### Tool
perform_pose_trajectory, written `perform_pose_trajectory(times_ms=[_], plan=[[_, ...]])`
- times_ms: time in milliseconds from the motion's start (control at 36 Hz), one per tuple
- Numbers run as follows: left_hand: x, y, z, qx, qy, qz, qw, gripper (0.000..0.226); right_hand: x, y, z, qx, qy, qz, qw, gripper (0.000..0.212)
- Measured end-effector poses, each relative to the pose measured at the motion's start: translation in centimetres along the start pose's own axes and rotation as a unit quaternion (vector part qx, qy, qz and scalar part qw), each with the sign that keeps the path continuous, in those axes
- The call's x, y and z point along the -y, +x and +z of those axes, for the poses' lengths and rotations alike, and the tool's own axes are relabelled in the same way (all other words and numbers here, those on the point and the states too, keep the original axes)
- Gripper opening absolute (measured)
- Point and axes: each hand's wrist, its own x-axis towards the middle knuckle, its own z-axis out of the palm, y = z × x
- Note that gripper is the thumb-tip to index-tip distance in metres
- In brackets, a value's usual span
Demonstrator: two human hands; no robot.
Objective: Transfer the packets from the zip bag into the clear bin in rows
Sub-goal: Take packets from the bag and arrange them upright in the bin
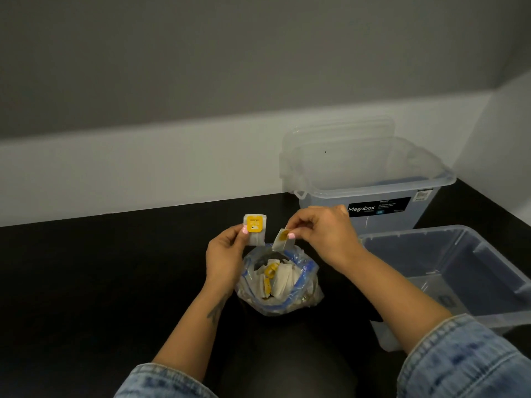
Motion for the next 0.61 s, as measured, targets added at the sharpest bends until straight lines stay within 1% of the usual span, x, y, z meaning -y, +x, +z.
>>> perform_pose_trajectory(times_ms=[139, 222, 333, 472, 528, 611], plan=[[-1.4, 0.0, 1.0, -0.005, -0.031, 0.023, 0.999, 0.014, -0.4, 0.2, -3.0, 0.006, 0.034, 0.022, 0.999, 0.006], [-2.3, -0.2, 2.5, 0.018, -0.034, 0.038, 0.999, 0.016, -1.5, -0.1, -5.6, 0.003, 0.030, 0.035, 0.999, 0.007], [-3.1, -0.7, 5.0, 0.059, -0.052, 0.059, 0.995, 0.016, -3.3, -1.0, -8.8, 0.006, -0.011, 0.039, 0.999, 0.005], [-4.2, -1.8, 8.6, 0.079, -0.087, 0.057, 0.991, 0.019, -6.1, -2.3, -11.5, 0.016, -0.104, 0.034, 0.994, 0.011], [-4.5, -2.4, 9.9, 0.087, -0.094, 0.060, 0.990, 0.020, -7.3, -2.9, -12.2, 0.033, -0.128, 0.040, 0.990, 0.011], [-4.7, -3.1, 11.7, 0.092, -0.091, 0.074, 0.989, 0.018, -9.0, -3.5, -12.4, 0.080, -0.173, 0.047, 0.980, 0.010]])
